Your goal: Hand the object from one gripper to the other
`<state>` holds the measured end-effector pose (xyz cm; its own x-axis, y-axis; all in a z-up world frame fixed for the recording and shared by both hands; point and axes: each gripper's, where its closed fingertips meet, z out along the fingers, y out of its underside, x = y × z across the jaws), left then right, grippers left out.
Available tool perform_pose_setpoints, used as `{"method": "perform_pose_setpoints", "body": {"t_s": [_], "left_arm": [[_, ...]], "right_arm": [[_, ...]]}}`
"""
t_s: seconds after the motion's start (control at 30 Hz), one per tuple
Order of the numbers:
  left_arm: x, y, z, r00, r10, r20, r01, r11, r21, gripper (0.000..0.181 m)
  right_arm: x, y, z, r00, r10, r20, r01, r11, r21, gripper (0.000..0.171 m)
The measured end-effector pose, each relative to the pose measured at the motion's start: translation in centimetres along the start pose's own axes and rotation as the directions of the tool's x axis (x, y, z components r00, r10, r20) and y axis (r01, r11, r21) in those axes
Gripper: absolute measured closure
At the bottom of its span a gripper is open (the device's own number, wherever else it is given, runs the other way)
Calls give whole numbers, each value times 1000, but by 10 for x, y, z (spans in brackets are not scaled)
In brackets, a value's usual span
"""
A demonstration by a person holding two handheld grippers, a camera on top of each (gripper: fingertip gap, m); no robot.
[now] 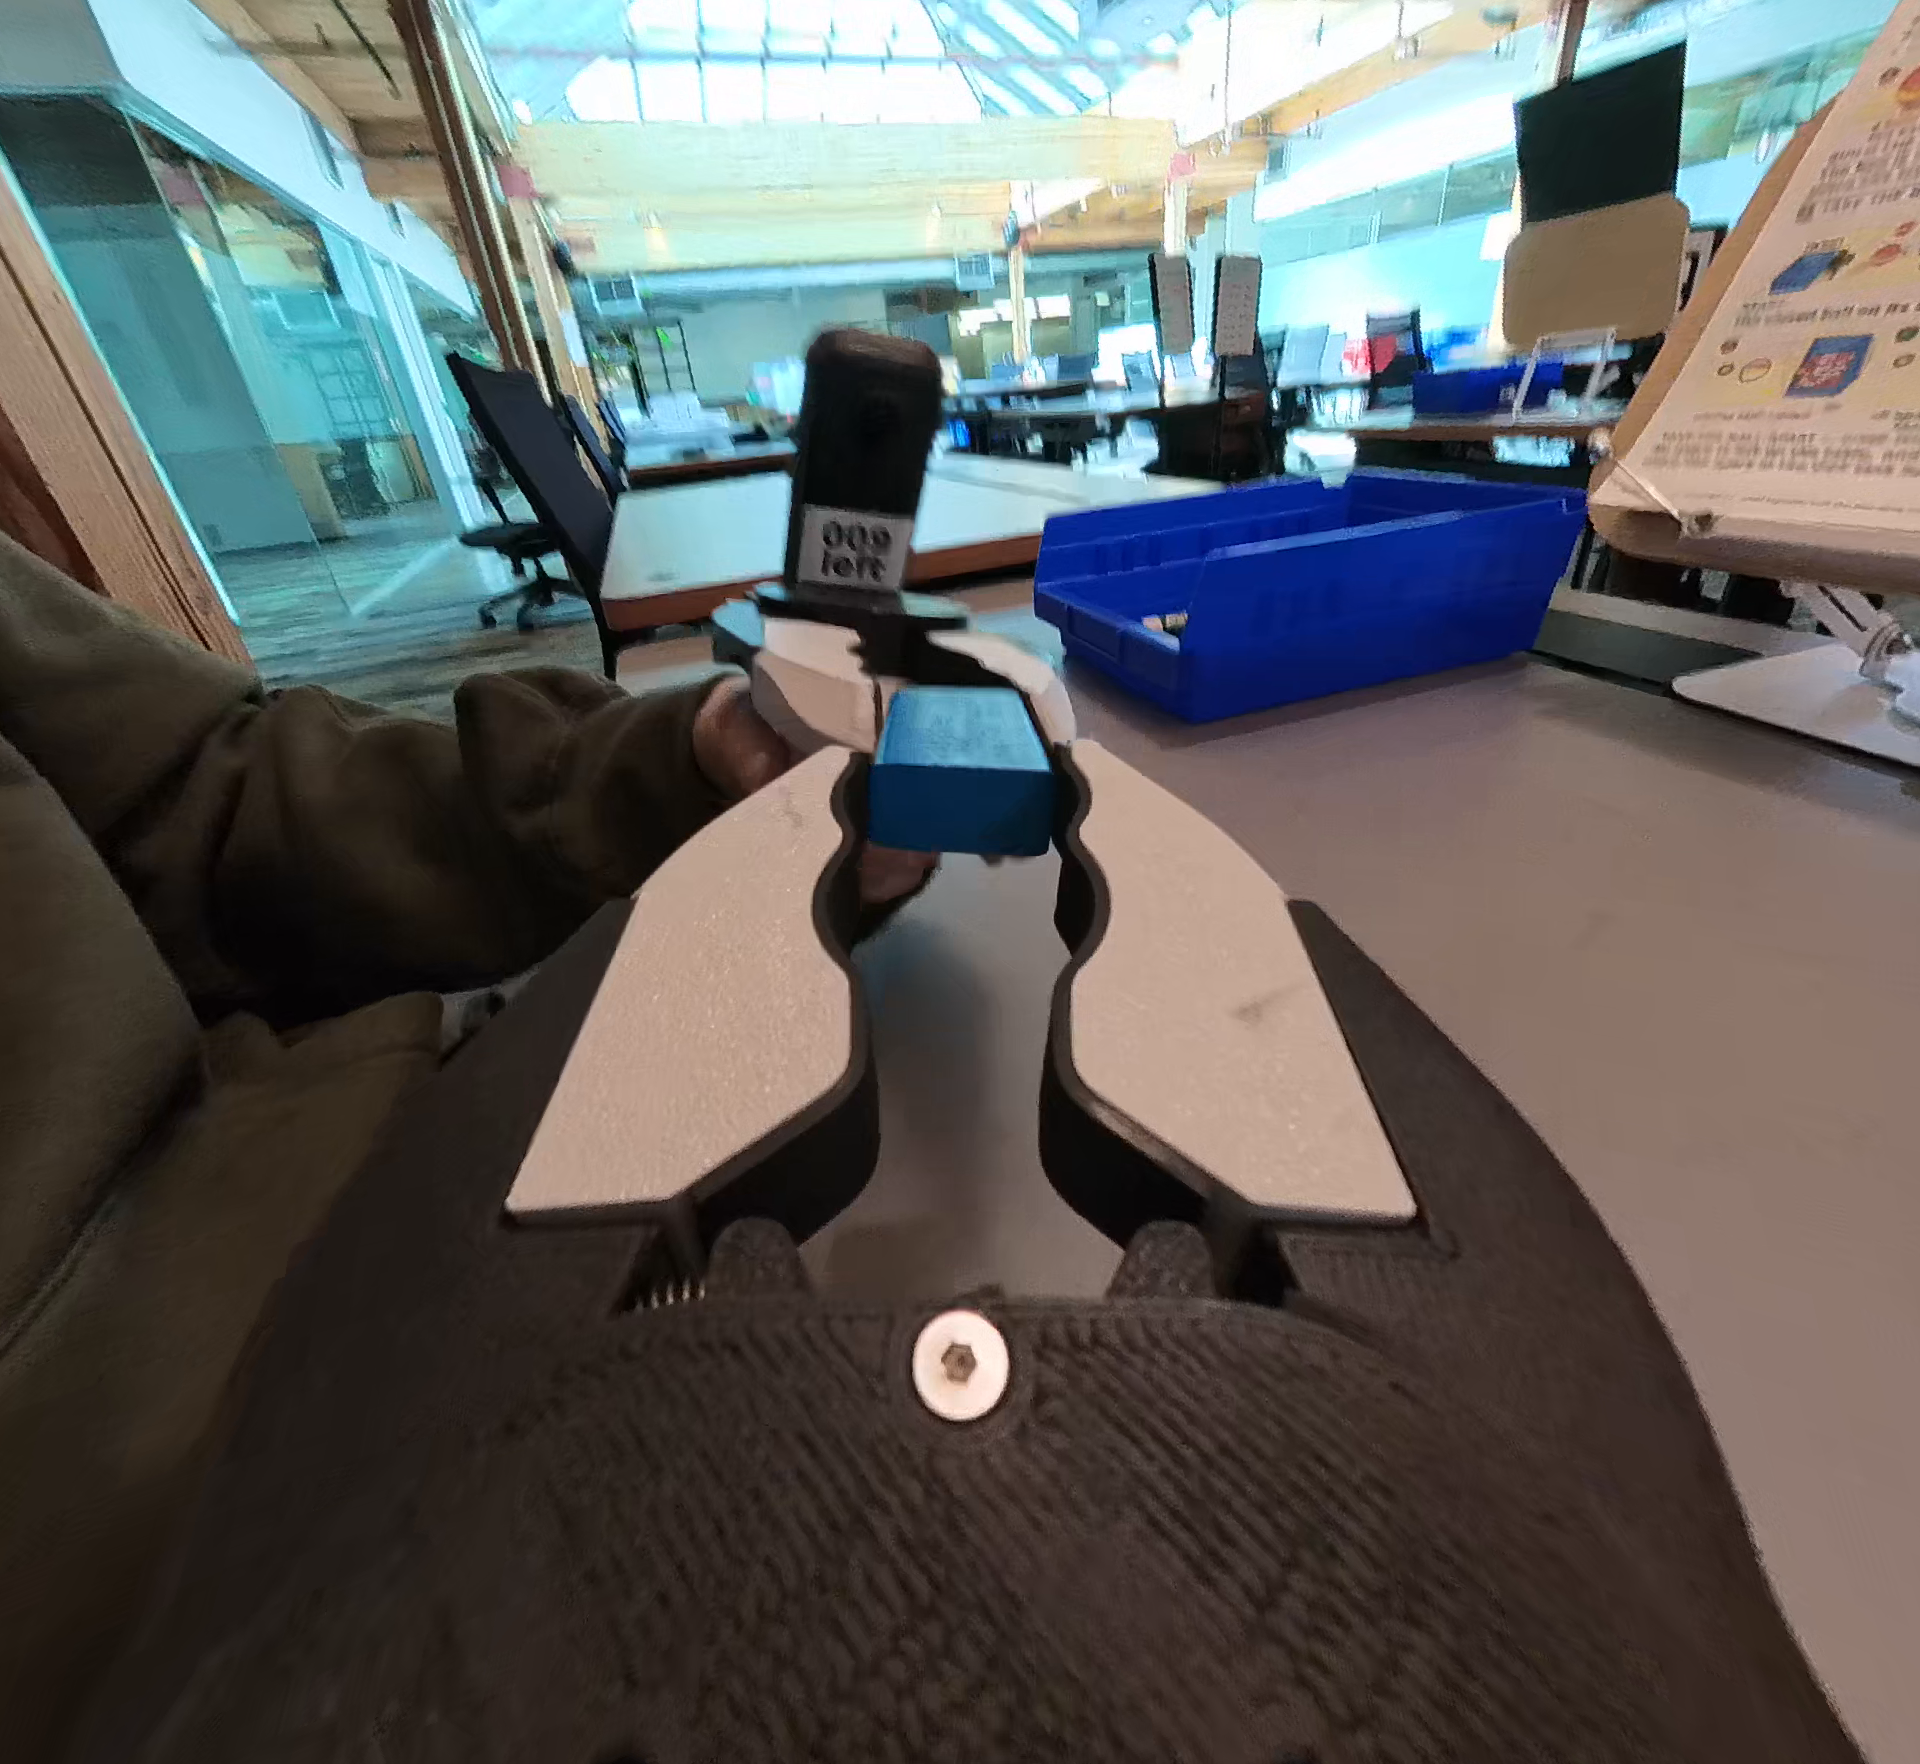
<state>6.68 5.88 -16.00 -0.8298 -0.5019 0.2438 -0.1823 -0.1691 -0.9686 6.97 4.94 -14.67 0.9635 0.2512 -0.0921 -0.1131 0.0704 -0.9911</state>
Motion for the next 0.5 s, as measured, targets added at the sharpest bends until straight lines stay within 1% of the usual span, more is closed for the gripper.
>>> {"method": "perform_pose_setpoints", "body": {"t_s": [0.07,0.1,0.17,0.2,0.23,0.27,0.3,0.37,0.43,0.5], "left_arm": [[-6,1,-2,991,115,68,-114,993,-31,146],[-10,1,-3,976,189,111,-182,981,-65,146],[-15,-3,-4,918,349,190,-331,936,-124,147],[-17,-5,-4,871,436,225,-409,899,-160,147],[-19,-7,-4,812,525,257,-482,850,-211,147],[-22,-8,-4,736,614,284,-549,788,-279,147],[-24,-9,-4,643,707,295,-616,706,-349,147],[-23,-9,-1,454,850,267,-717,526,-457,147],[-22,-9,3,300,923,240,-751,384,-537,147],[-19,-8,7,186,961,206,-767,273,-581,147]], "right_arm": [[9,13,-1,998,-22,-64,15,994,-106,137],[16,18,-2,992,-41,-117,23,988,-154,130],[29,22,-6,975,-34,-220,-17,974,-225,121],[34,22,-6,964,3,-264,-67,970,-235,110],[36,20,-5,953,50,-298,-121,967,-223,100],[37,18,-4,939,104,-327,-176,964,-200,96],[34,15,-1,932,158,-326,-223,960,-170,91],[21,11,7,925,264,-273,-310,940,-142,93],[16,11,11,914,304,-269,-351,925,-148,89],[18,11,12,905,291,-310,-348,926,-146,89]]}}
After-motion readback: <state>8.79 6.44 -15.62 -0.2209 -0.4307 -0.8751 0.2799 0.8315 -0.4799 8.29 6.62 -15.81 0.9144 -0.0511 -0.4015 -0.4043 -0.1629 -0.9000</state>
